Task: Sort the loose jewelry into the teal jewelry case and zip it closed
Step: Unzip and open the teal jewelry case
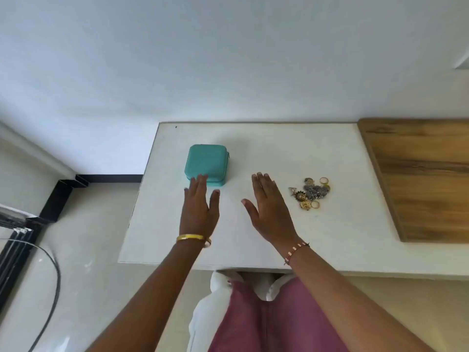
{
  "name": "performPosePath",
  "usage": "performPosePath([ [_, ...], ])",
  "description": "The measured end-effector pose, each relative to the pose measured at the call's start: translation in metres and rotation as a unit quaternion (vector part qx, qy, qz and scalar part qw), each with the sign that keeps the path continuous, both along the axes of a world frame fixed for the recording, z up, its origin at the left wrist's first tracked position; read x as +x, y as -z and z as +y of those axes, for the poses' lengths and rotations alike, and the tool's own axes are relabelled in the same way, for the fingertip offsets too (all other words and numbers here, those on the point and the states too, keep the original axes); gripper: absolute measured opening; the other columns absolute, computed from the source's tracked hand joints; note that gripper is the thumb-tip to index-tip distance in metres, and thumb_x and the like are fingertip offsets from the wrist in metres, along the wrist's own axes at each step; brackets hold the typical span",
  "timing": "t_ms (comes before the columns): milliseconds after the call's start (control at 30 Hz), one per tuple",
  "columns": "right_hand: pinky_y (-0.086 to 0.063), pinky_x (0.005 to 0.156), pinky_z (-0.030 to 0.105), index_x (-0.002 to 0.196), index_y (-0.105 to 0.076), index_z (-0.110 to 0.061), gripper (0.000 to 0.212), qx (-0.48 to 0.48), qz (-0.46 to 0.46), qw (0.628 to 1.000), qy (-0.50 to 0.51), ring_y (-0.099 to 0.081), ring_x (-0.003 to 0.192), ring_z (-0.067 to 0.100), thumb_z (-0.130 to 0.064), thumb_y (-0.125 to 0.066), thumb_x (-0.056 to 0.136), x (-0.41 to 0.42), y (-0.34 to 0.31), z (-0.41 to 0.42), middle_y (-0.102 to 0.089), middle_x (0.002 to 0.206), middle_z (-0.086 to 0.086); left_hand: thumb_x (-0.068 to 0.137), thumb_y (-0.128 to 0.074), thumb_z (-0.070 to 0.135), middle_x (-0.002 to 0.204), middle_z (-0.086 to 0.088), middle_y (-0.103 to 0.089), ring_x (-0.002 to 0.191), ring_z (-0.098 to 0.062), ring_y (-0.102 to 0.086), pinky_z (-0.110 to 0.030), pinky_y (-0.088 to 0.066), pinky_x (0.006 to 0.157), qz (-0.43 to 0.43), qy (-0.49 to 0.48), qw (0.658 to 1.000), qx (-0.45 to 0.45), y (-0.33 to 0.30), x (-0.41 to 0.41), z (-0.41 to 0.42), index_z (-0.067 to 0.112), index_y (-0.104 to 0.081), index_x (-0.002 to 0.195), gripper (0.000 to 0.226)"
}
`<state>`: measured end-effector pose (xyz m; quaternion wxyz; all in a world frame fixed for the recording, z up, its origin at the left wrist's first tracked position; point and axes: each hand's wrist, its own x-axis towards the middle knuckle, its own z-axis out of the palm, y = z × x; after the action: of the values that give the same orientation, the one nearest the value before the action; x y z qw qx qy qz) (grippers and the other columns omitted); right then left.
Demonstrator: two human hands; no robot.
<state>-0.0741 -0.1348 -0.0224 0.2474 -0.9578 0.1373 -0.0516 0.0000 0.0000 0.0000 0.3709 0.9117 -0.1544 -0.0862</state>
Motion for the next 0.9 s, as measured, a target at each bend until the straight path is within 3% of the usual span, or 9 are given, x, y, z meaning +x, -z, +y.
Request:
performPosePath([
  [133,-0.013,0.114,0.024,0.146,-0.017,-0.01,0.06,0.073,0.021,0.997,0.031,-0.015,0.144,0.018,-0.042,-0.031,0.097,0.019,0.014,-0.002,-0.02,0.155,0.007,0.095,-0.043,0.022,0.153,-0.012,-0.023,0.144,-0.028,-0.01,-0.037,-0.004,0.117,-0.088,0.01,0.995,0.043,0.01,0.046,-0.013,0.007,-0.028,0.142,0.051],
  [200,-0.014,0.112,0.02,0.147,-0.017,-0.012,0.057,0.11,0.034,0.993,0.02,-0.018,0.143,0.016,-0.033,-0.037,0.098,0.022,0.019,-0.001,-0.022,0.154,0.005,0.095,-0.042,0.023,0.155,-0.012,-0.017,0.145,-0.03,-0.006,-0.04,-0.003,0.117,-0.098,0.021,0.992,0.083,0.017,0.064,-0.019,0.009,-0.027,0.143,0.052],
  [333,-0.017,0.111,0.021,0.146,-0.019,-0.013,0.055,0.152,0.029,0.987,0.032,-0.024,0.14,0.017,-0.029,-0.04,0.097,0.027,0.023,-0.004,-0.028,0.152,0.005,0.095,-0.042,0.031,0.156,-0.01,-0.007,0.145,-0.03,-0.003,-0.044,-0.01,0.119,-0.06,0.025,0.991,0.12,0.031,0.083,-0.022,0.017,-0.025,0.144,0.054],
  [533,-0.021,0.112,0.025,0.145,-0.024,-0.011,0.054,0.191,0.023,0.98,0.048,-0.029,0.138,0.019,-0.026,-0.044,0.096,0.027,0.023,-0.004,-0.034,0.149,0.008,0.092,-0.049,0.03,0.156,-0.009,-0.009,0.144,-0.028,-0.006,-0.033,-0.01,0.116,-0.048,0.01,0.996,0.079,0.032,0.056,-0.024,0.021,-0.03,0.143,0.055],
  [633,-0.022,0.107,0.017,0.143,-0.029,-0.008,0.051,0.243,0.007,0.967,0.079,-0.035,0.135,0.018,-0.02,-0.046,0.096,0.018,0.022,-0.002,-0.039,0.145,0.008,0.091,-0.051,0.028,0.156,-0.01,-0.009,0.144,-0.029,-0.006,-0.03,-0.008,0.115,-0.052,0.028,0.997,0.059,0.032,0.024,-0.023,0.02,-0.03,0.142,0.055],
  [733,-0.031,0.107,0.02,0.142,-0.032,-0.009,0.048,0.34,-0.007,0.932,0.121,-0.041,0.131,0.015,-0.013,-0.045,0.095,0.0,0.02,-0.003,-0.044,0.141,0.006,0.091,-0.052,0.029,0.156,-0.01,-0.01,0.144,-0.03,-0.008,-0.025,-0.006,0.111,-0.059,0.045,0.996,0.047,0.035,-0.012,-0.021,0.021,-0.031,0.141,0.055],
  [833,-0.037,0.092,0.004,0.139,-0.037,-0.01,0.045,0.38,-0.015,0.912,0.155,-0.048,0.121,0.01,-0.006,-0.043,0.095,-0.021,0.016,-0.008,-0.051,0.133,0.003,0.089,-0.046,0.041,0.154,-0.013,-0.018,0.142,-0.033,-0.016,-0.027,-0.012,0.109,-0.053,0.054,0.996,0.044,0.036,-0.048,-0.021,0.02,-0.037,0.139,0.055],
  [900,-0.04,0.099,0.014,0.136,-0.041,-0.011,0.045,0.368,-0.02,0.915,0.167,-0.049,0.122,0.014,0.0,-0.04,0.093,-0.026,0.014,-0.015,-0.05,0.134,0.003,0.086,-0.039,0.044,0.151,-0.016,-0.025,0.14,-0.036,-0.023,-0.032,-0.016,0.108,-0.059,0.057,0.995,0.05,0.036,-0.064,-0.02,0.019,-0.041,0.137,0.057],
])
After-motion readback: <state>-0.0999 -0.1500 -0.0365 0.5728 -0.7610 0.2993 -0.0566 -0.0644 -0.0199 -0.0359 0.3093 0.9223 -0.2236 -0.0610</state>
